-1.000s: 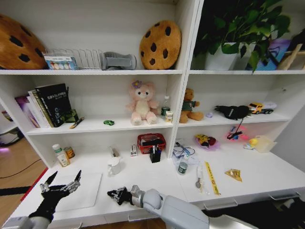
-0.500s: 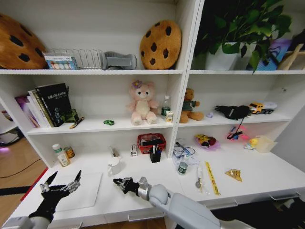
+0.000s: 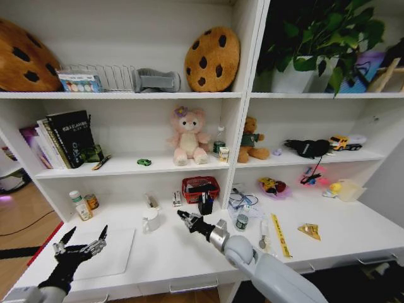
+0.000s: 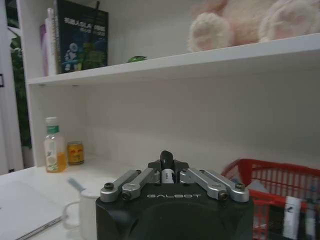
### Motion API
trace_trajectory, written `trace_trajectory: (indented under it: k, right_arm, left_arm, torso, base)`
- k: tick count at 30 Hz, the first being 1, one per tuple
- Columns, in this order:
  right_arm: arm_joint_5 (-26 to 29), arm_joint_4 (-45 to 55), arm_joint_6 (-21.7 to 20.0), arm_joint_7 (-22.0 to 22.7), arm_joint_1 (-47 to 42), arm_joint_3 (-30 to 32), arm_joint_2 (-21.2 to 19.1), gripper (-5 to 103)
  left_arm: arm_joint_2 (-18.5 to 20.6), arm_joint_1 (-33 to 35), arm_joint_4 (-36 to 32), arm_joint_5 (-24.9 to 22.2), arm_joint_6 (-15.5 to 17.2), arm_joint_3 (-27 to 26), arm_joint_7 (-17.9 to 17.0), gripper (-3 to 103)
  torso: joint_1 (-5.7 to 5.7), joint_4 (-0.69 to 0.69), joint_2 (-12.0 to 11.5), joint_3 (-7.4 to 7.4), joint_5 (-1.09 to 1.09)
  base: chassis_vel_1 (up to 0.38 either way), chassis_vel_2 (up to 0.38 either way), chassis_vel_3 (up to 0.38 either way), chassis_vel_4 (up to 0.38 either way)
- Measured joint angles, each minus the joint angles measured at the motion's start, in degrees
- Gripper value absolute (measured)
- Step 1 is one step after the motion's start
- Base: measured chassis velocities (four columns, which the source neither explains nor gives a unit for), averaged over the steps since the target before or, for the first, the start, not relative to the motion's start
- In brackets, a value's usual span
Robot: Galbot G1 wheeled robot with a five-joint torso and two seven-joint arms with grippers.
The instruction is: Organize the objects on the table.
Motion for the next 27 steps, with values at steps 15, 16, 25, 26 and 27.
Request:
trace_trajectory:
  k: [15, 16, 25, 26, 27]
  right_arm:
    - [-1.63, -13.63, 5.35, 2.17, 7.42, 5.65, 7.62, 12]
    - [-1.63, -13.63, 5.35, 2.17, 7.42, 5.65, 7.62, 12]
    - [-3.21, -21.74, 6.81, 1.96, 12.89, 5.21, 13.36, 12]
    - [-3.21, -21.74, 6.81, 1.96, 12.89, 5.21, 13.36, 12]
    - [-3.61, -23.04, 6.92, 1.95, 13.28, 5.5, 14.39, 12]
  left_arm:
    - [0.0, 0.0, 0.0, 0.0, 0.0, 0.0, 0.02, 100]
    - [0.0, 0.0, 0.0, 0.0, 0.0, 0.0, 0.02, 100]
    - [0.0, 0.0, 0.0, 0.0, 0.0, 0.0, 0.02, 100]
    - [0.0, 0.0, 0.0, 0.0, 0.0, 0.0, 0.02, 100]
    - [0.0, 0.0, 0.0, 0.0, 0.0, 0.0, 0.02, 100]
  torso:
    - [0.0, 0.01, 0.0, 0.0, -0.01]
    - [0.0, 0.01, 0.0, 0.0, -0.01]
    - [0.01, 0.01, 0.0, 0.01, -0.02]
    - [0.01, 0.01, 0.0, 0.01, -0.02]
    - [0.01, 0.01, -0.01, 0.01, -0.01]
  base:
    - [0.0, 0.0, 0.0, 0.0]
    - [0.0, 0.0, 0.0, 0.0]
    - [0.0, 0.0, 0.0, 0.0]
    - [0.0, 0.0, 0.0, 0.0]
    - [0.0, 0.0, 0.0, 0.0]
